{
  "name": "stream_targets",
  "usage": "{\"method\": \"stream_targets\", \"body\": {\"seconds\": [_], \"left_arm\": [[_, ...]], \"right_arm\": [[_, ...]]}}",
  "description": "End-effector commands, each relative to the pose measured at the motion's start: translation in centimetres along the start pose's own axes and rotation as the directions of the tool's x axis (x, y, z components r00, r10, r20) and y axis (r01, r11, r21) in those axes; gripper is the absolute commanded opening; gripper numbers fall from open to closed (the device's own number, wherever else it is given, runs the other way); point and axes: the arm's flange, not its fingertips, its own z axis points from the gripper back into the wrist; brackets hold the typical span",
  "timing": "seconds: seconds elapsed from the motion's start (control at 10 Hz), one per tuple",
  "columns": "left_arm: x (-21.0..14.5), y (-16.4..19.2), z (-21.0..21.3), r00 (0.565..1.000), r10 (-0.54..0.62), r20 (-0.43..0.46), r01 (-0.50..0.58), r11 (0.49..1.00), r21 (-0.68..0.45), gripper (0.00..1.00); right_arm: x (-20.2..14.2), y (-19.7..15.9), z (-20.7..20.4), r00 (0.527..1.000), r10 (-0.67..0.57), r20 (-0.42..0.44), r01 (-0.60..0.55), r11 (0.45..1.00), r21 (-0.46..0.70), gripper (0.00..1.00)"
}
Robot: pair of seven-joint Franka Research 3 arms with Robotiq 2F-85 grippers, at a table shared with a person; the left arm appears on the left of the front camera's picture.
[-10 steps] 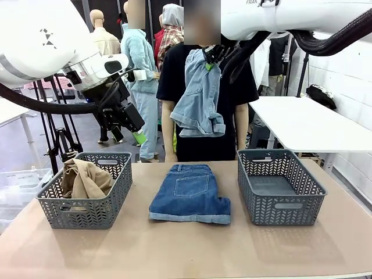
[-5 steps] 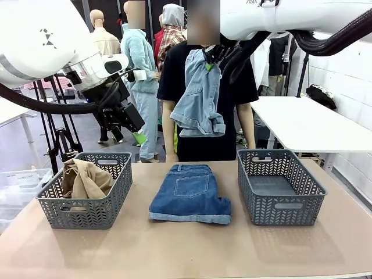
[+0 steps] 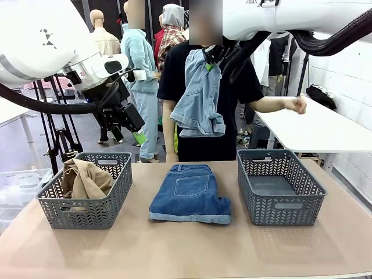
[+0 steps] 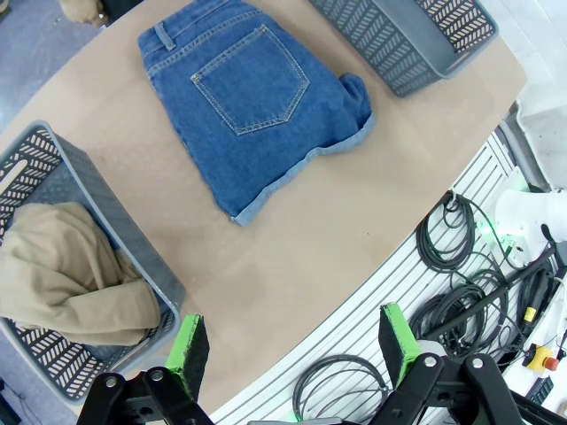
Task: Sort the tops and bottoms.
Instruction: Sort the clothes according to human instructions.
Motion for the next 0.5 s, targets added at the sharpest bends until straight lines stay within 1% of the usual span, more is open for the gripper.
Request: {"method": "stream_targets", "body": {"seconds": [0.0,0.4], "left_arm": [[-0.11,0.00,0.21,1.000,-0.009,-0.004,0.009,1.000,-0.001,1.00],[-0.11,0.00,0.21,1.000,-0.009,-0.004,0.009,1.000,-0.001,1.00]], "right_arm": [[0.13,-0.05,0.48,1.000,0.000,0.010,0.000,1.000,-0.004,0.00],[0.13,-0.05,0.48,1.000,0.000,0.010,0.000,1.000,-0.004,0.00]]}}
